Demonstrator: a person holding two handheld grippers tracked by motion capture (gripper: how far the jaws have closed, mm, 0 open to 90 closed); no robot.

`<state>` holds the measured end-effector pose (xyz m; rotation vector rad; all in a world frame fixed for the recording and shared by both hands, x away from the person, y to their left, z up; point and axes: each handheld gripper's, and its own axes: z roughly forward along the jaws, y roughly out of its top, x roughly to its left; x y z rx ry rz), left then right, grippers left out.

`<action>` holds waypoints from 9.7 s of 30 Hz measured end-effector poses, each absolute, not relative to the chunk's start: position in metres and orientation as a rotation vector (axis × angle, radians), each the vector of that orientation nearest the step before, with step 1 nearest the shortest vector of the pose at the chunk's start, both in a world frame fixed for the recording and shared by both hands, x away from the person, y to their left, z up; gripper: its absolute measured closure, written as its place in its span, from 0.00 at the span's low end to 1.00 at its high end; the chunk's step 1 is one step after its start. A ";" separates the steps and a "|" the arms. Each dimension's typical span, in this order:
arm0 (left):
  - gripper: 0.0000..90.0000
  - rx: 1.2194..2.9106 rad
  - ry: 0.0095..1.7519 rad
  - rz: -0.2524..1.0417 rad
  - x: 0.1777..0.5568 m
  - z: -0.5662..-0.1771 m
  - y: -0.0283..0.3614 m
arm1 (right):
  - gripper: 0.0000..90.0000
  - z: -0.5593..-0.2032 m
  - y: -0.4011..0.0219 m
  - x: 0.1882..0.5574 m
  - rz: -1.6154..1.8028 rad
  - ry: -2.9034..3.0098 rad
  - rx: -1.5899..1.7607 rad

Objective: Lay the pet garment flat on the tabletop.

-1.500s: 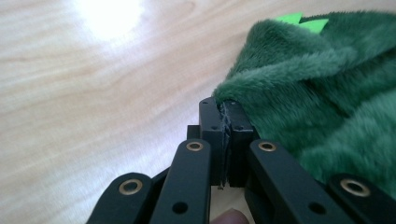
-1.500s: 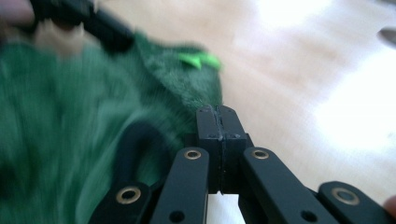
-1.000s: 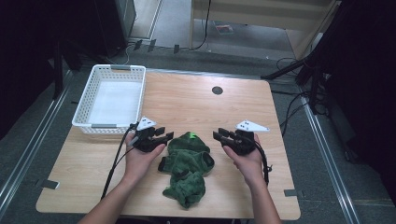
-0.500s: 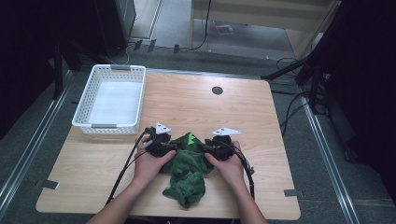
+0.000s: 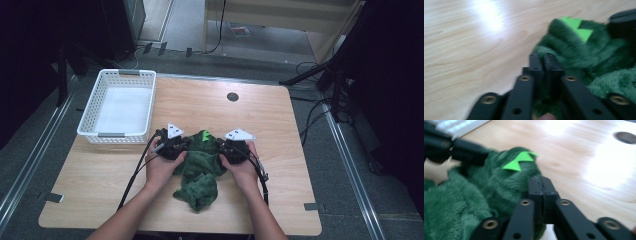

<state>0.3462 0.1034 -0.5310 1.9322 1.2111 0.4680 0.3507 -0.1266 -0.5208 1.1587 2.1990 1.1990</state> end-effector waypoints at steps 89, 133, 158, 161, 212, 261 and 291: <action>0.72 2.000 1.130 0.330 0.327 -0.547 0.110 | 0.90 -0.548 -0.129 0.310 1.219 2.352 1.311; 0.90 1.783 1.066 0.078 0.267 -0.539 0.193 | 0.96 -0.538 -0.101 0.281 1.334 2.451 1.264; 0.80 1.921 1.053 0.179 0.257 -0.513 0.167 | 0.97 -0.518 -0.115 0.269 1.409 2.321 1.140; 0.87 2.010 0.990 0.059 0.257 -0.516 0.181 | 0.98 -0.521 -0.131 0.276 1.378 2.249 1.243; 0.61 1.904 1.050 0.011 0.265 -0.525 0.172 | 0.61 -0.501 -0.227 0.224 1.335 1.877 1.504; 0.53 2.058 1.028 0.124 0.247 -0.535 0.155 | 0.59 -0.530 -0.139 0.236 1.049 2.325 1.157; 0.76 1.963 1.009 0.183 0.251 -0.553 0.148 | 1.00 -0.516 -0.094 0.409 0.895 2.386 1.195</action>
